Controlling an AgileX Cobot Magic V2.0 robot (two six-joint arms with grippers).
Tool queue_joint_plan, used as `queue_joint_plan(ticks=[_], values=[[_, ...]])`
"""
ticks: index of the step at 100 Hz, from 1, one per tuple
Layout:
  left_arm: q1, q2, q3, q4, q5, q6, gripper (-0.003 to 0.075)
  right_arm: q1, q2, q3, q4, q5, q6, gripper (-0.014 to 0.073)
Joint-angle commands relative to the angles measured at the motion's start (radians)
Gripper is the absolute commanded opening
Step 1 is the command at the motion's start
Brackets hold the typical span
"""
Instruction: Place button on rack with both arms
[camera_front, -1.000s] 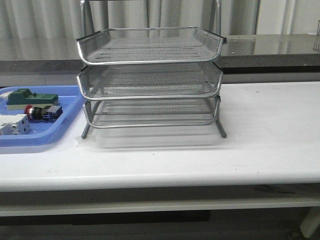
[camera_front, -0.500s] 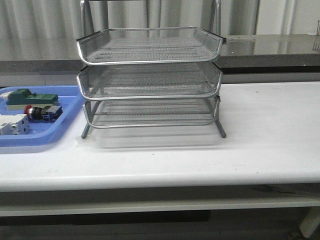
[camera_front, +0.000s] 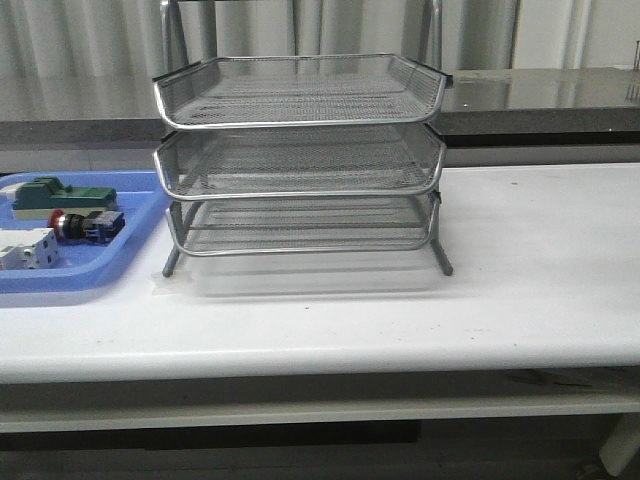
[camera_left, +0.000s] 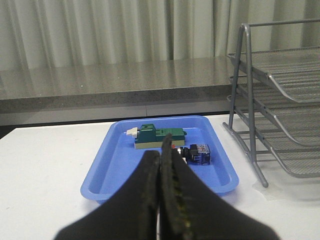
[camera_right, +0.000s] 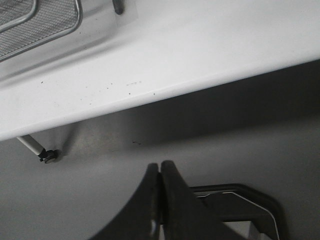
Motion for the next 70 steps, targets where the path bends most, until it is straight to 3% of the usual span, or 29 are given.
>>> queue_joint_plan(ticks=[1, 11, 18, 31, 44, 58, 70], values=[[0.001, -0.032, 0.034, 0.0, -0.08, -0.007, -0.002, -0.004, 0.018, -0.035, 0.067, -0.06, -0.044, -0.0054], [0.001, -0.032, 0.034, 0.0, -0.08, -0.007, -0.002, -0.004, 0.037, -0.035, 0.142, -0.086, -0.119, -0.0034], [0.001, -0.032, 0.034, 0.0, -0.08, -0.007, -0.002, -0.004, 0.041, -0.035, 0.21, -0.1, -0.186, 0.0024], [0.001, -0.032, 0.034, 0.0, -0.08, -0.007, -0.002, -0.004, 0.041, -0.035, 0.353, -0.116, -0.298, 0.0246], [0.001, -0.032, 0.034, 0.0, -0.08, -0.007, -0.002, -0.004, 0.045, -0.035, 0.452, -0.139, -0.322, 0.0456], [0.001, -0.032, 0.034, 0.0, -0.08, -0.007, -0.002, -0.004, 0.086, -0.039, 0.555, -0.149, -0.393, 0.0468], [0.001, -0.032, 0.034, 0.0, -0.08, -0.007, -0.002, -0.004, 0.15, -0.04, 0.772, -0.15, -0.564, 0.0468]])
